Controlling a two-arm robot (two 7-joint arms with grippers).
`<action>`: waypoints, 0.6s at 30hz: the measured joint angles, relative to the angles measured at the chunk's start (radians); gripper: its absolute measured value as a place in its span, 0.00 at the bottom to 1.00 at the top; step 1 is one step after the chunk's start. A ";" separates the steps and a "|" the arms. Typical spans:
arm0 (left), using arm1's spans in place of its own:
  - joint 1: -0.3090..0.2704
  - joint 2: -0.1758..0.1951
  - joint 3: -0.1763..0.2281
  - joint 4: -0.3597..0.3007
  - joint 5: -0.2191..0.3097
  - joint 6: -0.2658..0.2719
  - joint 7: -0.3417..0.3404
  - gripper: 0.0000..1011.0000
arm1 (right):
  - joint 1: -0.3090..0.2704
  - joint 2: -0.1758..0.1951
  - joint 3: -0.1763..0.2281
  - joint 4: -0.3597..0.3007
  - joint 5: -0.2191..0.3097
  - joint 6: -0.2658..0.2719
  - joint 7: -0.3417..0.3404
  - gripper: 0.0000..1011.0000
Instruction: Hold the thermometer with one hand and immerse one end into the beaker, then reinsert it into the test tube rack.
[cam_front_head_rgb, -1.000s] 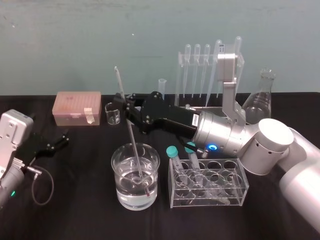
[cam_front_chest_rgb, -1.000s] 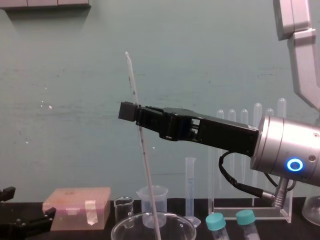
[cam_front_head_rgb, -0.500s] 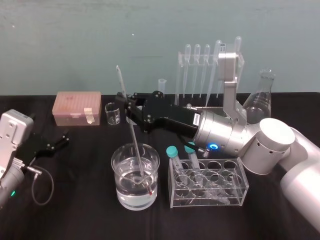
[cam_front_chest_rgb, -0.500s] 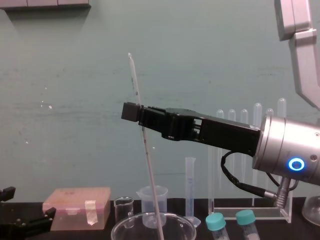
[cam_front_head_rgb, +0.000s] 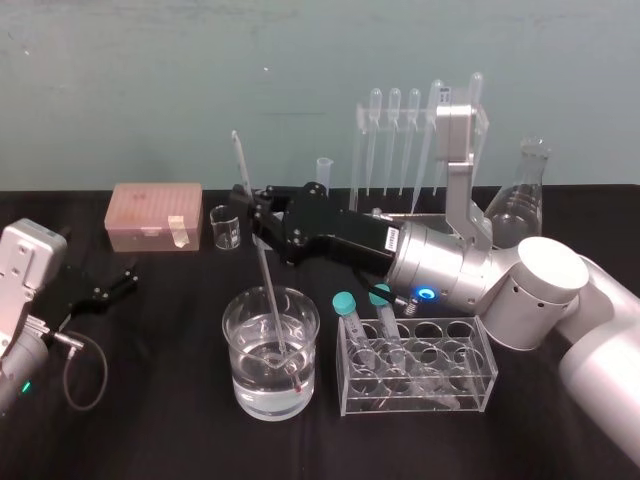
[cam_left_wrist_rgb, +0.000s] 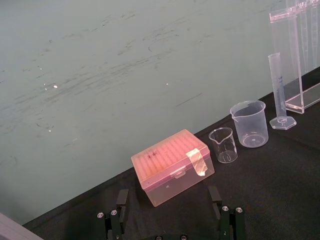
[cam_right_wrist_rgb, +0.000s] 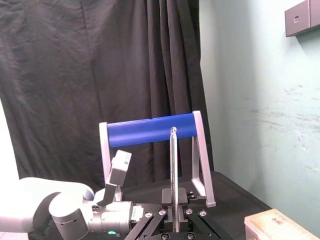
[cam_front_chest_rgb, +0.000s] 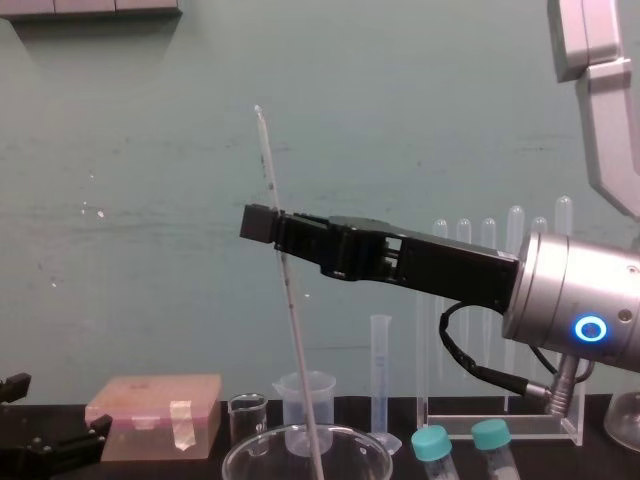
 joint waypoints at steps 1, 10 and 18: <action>0.000 0.000 0.000 0.000 0.000 0.000 0.000 1.00 | 0.000 0.000 0.000 0.000 0.000 0.000 0.000 0.06; 0.000 0.000 0.000 0.000 0.000 0.000 0.000 1.00 | 0.002 -0.001 -0.001 0.002 0.001 0.000 0.002 0.06; 0.000 0.000 0.000 0.000 0.000 0.000 0.000 1.00 | 0.003 -0.002 -0.002 0.004 0.002 0.000 0.003 0.06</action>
